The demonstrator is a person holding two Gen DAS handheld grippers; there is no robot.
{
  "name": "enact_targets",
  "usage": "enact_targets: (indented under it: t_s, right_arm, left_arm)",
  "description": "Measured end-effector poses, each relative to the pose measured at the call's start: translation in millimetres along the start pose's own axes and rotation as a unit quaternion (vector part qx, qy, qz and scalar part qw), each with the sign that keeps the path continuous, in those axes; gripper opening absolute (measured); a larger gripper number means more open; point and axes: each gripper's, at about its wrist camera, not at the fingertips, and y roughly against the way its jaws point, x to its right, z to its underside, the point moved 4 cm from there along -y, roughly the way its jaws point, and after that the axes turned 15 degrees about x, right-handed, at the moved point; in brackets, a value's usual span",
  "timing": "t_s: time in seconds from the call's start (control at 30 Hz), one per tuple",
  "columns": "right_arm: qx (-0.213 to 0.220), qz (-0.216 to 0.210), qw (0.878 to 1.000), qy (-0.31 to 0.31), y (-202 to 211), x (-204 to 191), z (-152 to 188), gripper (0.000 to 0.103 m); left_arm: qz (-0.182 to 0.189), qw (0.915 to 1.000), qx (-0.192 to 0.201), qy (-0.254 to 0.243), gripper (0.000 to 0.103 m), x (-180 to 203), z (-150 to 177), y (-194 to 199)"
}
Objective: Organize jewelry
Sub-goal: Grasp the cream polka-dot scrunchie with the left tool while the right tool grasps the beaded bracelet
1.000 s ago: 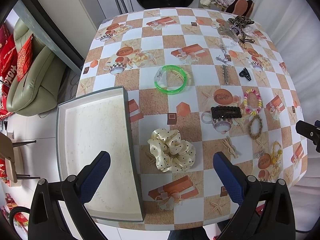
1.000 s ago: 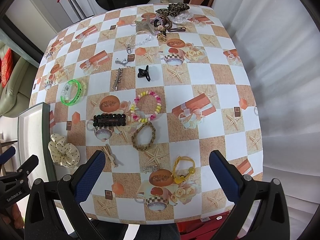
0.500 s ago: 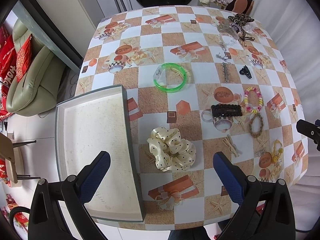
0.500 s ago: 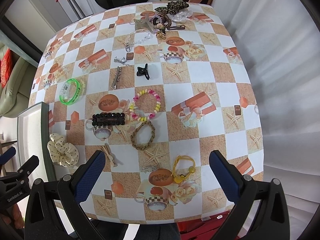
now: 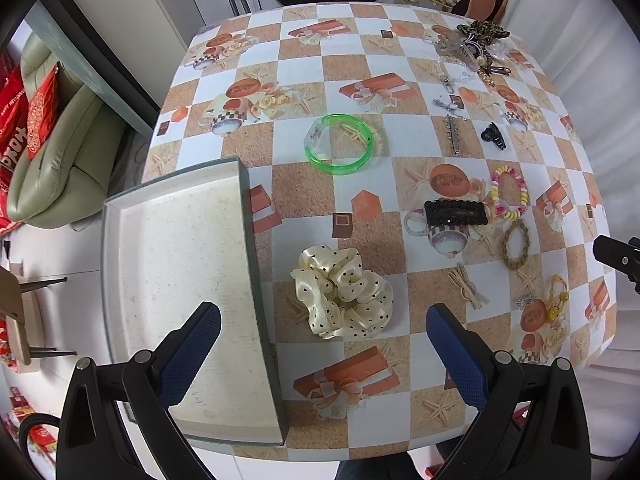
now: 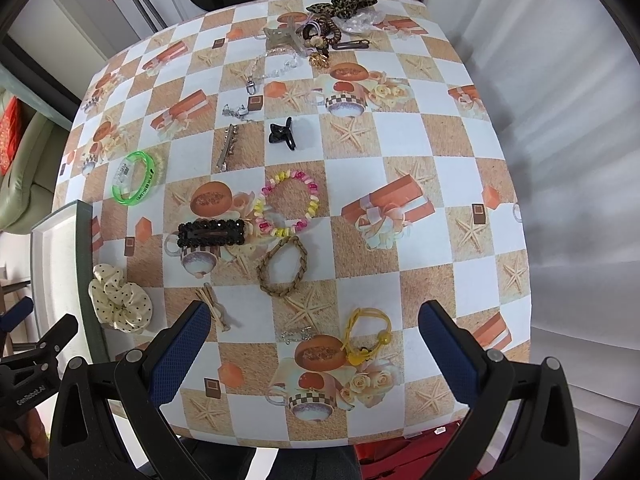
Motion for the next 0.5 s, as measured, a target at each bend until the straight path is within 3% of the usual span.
enact_targets:
  t_s: [0.17, 0.5]
  right_arm:
    - [-0.011, -0.008, 1.000, -0.002, -8.4, 0.4, 4.4, 0.103]
    - [-0.044, -0.013, 0.998, -0.045, -43.9, 18.0, 12.6, 0.103]
  left_arm:
    - [0.027, 0.9996, -0.002, 0.007, 0.103, 1.5, 8.3, -9.2]
    - [0.056, 0.9976, -0.018, -0.036, 0.103, 25.7, 17.4, -43.7]
